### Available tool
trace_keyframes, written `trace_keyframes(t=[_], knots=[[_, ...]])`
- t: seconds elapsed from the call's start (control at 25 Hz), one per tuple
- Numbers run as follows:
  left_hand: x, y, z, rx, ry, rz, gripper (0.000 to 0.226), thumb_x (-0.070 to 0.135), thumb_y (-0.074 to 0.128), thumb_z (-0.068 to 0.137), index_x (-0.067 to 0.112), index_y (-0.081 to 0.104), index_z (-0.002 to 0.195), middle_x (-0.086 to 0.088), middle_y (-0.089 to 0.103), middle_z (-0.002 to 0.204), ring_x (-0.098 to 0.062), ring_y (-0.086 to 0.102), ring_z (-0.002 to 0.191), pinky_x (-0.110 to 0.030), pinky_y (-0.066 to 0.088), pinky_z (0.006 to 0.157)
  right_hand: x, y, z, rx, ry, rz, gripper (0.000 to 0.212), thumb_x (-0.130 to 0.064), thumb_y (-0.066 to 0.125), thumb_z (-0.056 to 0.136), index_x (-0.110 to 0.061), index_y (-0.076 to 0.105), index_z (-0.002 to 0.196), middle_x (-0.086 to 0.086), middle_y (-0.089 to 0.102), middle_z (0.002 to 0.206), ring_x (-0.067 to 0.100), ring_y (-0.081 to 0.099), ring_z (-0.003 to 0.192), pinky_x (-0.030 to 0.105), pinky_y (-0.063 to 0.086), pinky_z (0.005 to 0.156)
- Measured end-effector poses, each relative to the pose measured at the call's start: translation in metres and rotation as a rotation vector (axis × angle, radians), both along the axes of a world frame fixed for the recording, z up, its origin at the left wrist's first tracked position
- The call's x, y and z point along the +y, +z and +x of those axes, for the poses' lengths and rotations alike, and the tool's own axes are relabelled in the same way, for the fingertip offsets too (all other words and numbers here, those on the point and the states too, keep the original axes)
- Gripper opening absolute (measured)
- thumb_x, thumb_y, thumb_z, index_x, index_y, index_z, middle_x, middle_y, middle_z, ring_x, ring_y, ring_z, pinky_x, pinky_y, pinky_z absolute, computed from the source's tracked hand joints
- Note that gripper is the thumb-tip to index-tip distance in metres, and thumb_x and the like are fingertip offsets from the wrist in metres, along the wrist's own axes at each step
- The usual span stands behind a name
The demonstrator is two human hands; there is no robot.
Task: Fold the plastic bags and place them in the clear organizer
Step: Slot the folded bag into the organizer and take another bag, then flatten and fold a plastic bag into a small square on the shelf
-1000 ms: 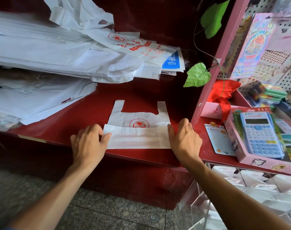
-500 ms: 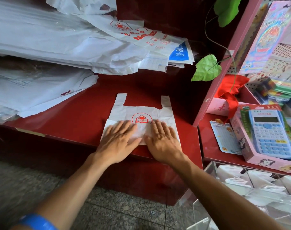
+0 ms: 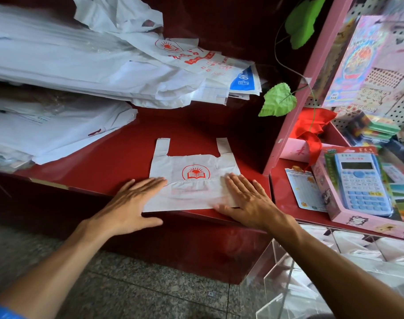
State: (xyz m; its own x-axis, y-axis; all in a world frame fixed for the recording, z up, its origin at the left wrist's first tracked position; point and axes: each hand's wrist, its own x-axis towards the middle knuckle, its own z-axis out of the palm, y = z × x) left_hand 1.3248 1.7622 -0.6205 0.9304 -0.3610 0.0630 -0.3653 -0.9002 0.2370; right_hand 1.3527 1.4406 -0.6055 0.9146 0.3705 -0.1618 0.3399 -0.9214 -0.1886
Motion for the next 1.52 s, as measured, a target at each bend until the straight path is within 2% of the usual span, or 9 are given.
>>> trace_keyframes(t=[0.16, 0.36, 0.56, 0.64, 0.76, 0.88, 1.0, 1.08, 1.52], knots=[[0.019, -0.008, -0.006, -0.11, 0.065, -0.327, 0.08, -0.008, 0.084, 0.065, 0.035, 0.061, 0.128, 0.023, 0.053, 0.131, -0.003, 0.055, 0.124, -0.001, 0.028, 0.103, -0.016, -0.003, -0.01, -0.038, 0.155, -0.041, 0.121, -0.099, 0.023, 0.061, -0.031, -0.008, 0.157, -0.017, -0.016, 0.161, 0.004, -0.016, 0.148, 0.042, -0.01, 0.122], [0.021, 0.002, -0.009, -0.048, 0.152, -0.546, 0.057, -0.004, 0.072, 0.082, 0.048, 0.066, 0.106, 0.046, 0.06, 0.102, 0.02, 0.053, 0.111, -0.001, 0.035, 0.098, -0.029, -0.012, -0.013, -0.299, 0.118, 0.233, 0.082, -0.081, 0.048, 0.073, -0.03, 0.054, 0.138, -0.015, 0.054, 0.137, 0.015, 0.049, 0.119, 0.041, 0.041, 0.1], [0.01, 0.0, -0.009, -0.112, 0.2, -0.561, 0.049, 0.005, 0.078, 0.081, 0.048, 0.066, 0.1, 0.029, 0.065, 0.103, 0.021, 0.054, 0.102, -0.001, 0.038, 0.091, -0.033, -0.014, -0.006, -0.311, 0.071, 0.535, 0.025, -0.043, 0.068, 0.084, -0.028, 0.075, 0.103, -0.015, 0.07, 0.106, 0.009, 0.065, 0.099, 0.039, 0.049, 0.087], [0.007, -0.003, -0.006, -0.104, 0.253, -0.656, 0.035, 0.007, 0.075, 0.084, 0.042, 0.073, 0.088, 0.023, 0.073, 0.09, 0.016, 0.061, 0.087, -0.007, 0.044, 0.079, -0.034, -0.009, -0.004, -0.213, -0.041, 0.691, 0.008, -0.029, 0.072, 0.087, -0.024, 0.078, 0.091, -0.014, 0.072, 0.09, 0.004, 0.067, 0.086, 0.037, 0.053, 0.08], [0.004, -0.004, 0.001, -0.057, 0.341, -0.775, 0.012, 0.032, 0.072, 0.087, 0.023, 0.075, 0.079, 0.001, 0.074, 0.078, -0.002, 0.056, 0.074, -0.027, 0.041, 0.069, -0.04, -0.004, -0.001, -0.038, -0.172, 0.902, 0.021, -0.039, 0.069, 0.089, -0.021, 0.074, 0.098, -0.004, 0.075, 0.093, 0.008, 0.067, 0.087, 0.041, 0.055, 0.08], [0.005, -0.001, 0.0, -0.043, 0.341, -0.802, 0.045, 0.054, 0.065, 0.08, 0.01, 0.072, 0.078, 0.007, 0.065, 0.073, -0.005, 0.053, 0.073, -0.03, 0.039, 0.067, -0.035, -0.006, 0.0, -0.084, -0.073, 0.682, 0.039, -0.044, 0.078, 0.079, -0.028, 0.07, 0.114, -0.012, 0.072, 0.111, 0.011, 0.064, 0.106, 0.034, 0.05, 0.093], [-0.002, 0.006, -0.003, 0.026, 0.343, -0.804, 0.007, 0.023, 0.078, 0.083, 0.029, 0.076, 0.084, 0.023, 0.073, 0.08, 0.009, 0.066, 0.08, -0.014, 0.049, 0.072, -0.032, -0.006, 0.005, -0.12, -0.148, 0.727, 0.008, -0.027, 0.076, 0.086, -0.025, 0.076, 0.094, -0.015, 0.074, 0.09, -0.001, 0.067, 0.084, 0.023, 0.052, 0.076], [-0.005, 0.006, -0.002, 0.002, 0.363, -0.795, 0.02, 0.011, 0.08, 0.079, 0.031, 0.076, 0.077, 0.029, 0.071, 0.077, 0.014, 0.065, 0.079, -0.004, 0.046, 0.07, -0.031, -0.001, 0.006, -0.077, -0.211, 0.792, 0.013, -0.024, 0.072, 0.09, -0.027, 0.072, 0.077, -0.019, 0.069, 0.071, -0.005, 0.061, 0.064, 0.015, 0.045, 0.062], [-0.017, 0.003, 0.006, -0.033, 0.483, -0.841, 0.018, 0.016, 0.072, 0.088, 0.014, 0.071, 0.07, 0.0, 0.073, 0.076, -0.004, 0.062, 0.068, -0.025, 0.042, 0.067, -0.024, -0.001, 0.012, -0.127, -0.451, 0.747, 0.029, -0.027, 0.066, 0.092, -0.009, 0.064, 0.069, 0.001, 0.056, 0.059, 0.01, 0.044, 0.052, 0.022, 0.033, 0.047]])
